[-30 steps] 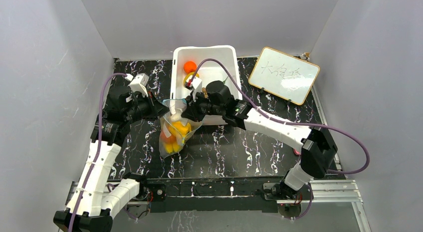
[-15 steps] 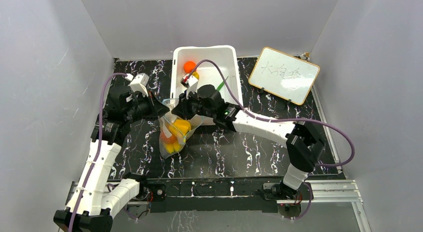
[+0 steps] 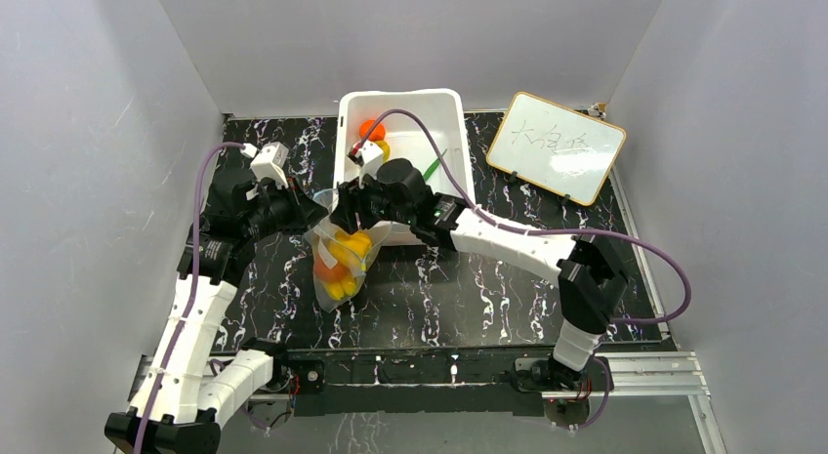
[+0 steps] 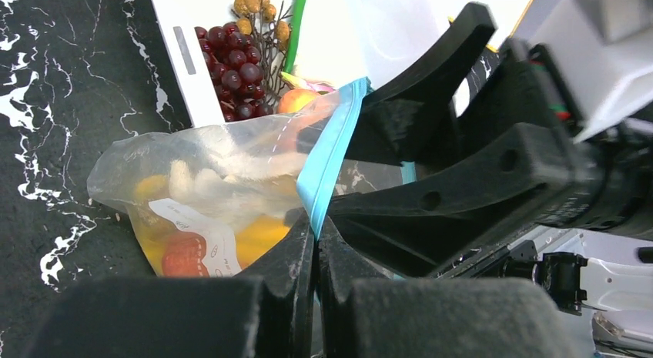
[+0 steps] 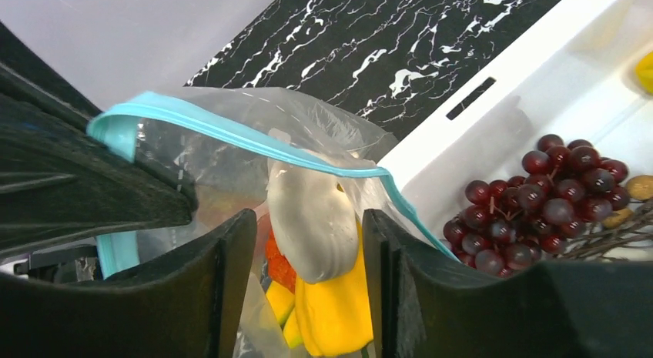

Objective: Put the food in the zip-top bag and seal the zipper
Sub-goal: Place the fake seafood in the zipper food storage bag, then adjust the zipper food storage bag at the center of the board.

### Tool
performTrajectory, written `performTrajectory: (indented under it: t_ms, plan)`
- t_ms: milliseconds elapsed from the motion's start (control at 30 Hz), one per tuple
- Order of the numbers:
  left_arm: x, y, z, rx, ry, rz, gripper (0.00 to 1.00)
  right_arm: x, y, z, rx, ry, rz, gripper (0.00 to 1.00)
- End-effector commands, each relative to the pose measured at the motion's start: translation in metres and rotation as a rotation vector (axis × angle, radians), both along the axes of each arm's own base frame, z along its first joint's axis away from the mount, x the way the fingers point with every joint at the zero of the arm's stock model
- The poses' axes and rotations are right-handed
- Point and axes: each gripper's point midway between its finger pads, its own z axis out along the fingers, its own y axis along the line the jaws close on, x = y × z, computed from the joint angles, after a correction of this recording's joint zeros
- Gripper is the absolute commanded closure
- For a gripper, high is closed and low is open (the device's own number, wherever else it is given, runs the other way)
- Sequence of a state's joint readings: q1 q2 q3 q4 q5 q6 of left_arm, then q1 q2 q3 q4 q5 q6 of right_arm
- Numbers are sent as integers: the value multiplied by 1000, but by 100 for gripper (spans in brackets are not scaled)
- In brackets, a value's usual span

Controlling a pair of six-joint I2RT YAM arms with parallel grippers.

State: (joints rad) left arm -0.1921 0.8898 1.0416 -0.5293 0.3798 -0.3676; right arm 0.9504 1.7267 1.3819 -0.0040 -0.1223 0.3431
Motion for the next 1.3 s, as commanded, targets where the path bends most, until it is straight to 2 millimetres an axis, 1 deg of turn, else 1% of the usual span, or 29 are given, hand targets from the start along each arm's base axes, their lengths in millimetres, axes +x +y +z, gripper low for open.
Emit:
performTrajectory:
  t_ms: [0,133,200,300,367,433,533,600,667,700,733,800,833,900,933,967,1033,1100,1133,1200,1267]
  plan:
    - [-2,3,12,20,-57,1,100,-5,-21,60,-7,-83,8,47]
    - [0,6,11,33,-62,13,100,-17,-38,73,-21,-78,11,44]
    - [0,6,13,33,-69,14,100,-16,-49,77,-38,-92,-27,43]
    - [1,7,14,36,-72,16,100,-9,-67,80,-81,-134,-94,38]
    - [1,7,14,37,-75,16,100,-2,-76,74,-125,-148,-143,36]
    - [1,7,16,37,-79,15,100,3,-82,64,-169,-141,-171,36]
    - [1,8,16,46,-82,17,100,1,-81,46,-202,-90,-171,36]
    - [1,9,15,49,-83,20,100,-4,-76,37,-202,-59,-141,37]
    - [1,8,14,47,-81,20,100,-6,-73,32,-198,-46,-124,43]
    - [2,8,13,46,-80,18,100,-6,-73,31,-200,-44,-128,47]
    - [2,8,14,44,-80,19,100,-4,-72,30,-201,-47,-131,55]
    - [1,8,15,42,-82,18,100,-3,-68,36,-179,-55,-129,69]
    - [0,9,16,44,-87,20,100,-3,-64,41,-159,-57,-119,78]
    - [0,11,20,54,-97,25,100,-6,-52,54,-98,-54,-79,96]
    - [0,12,25,61,-110,31,100,-8,-45,64,-54,-54,-62,100]
    - [-1,14,28,68,-115,34,100,-12,-39,74,-1,-48,-43,100]
    - [-2,18,35,90,-130,41,100,-16,-28,100,122,-53,-17,100]
    - [-3,23,39,115,-134,60,100,-15,-22,112,172,-49,-18,100]
    - [-3,26,40,124,-139,67,100,-12,-20,114,177,-52,-24,100]
    - [-4,28,37,139,-138,73,100,-6,-17,110,167,-49,-40,100]
    - [-5,28,26,144,-118,66,100,-3,-16,101,145,-47,-47,100]
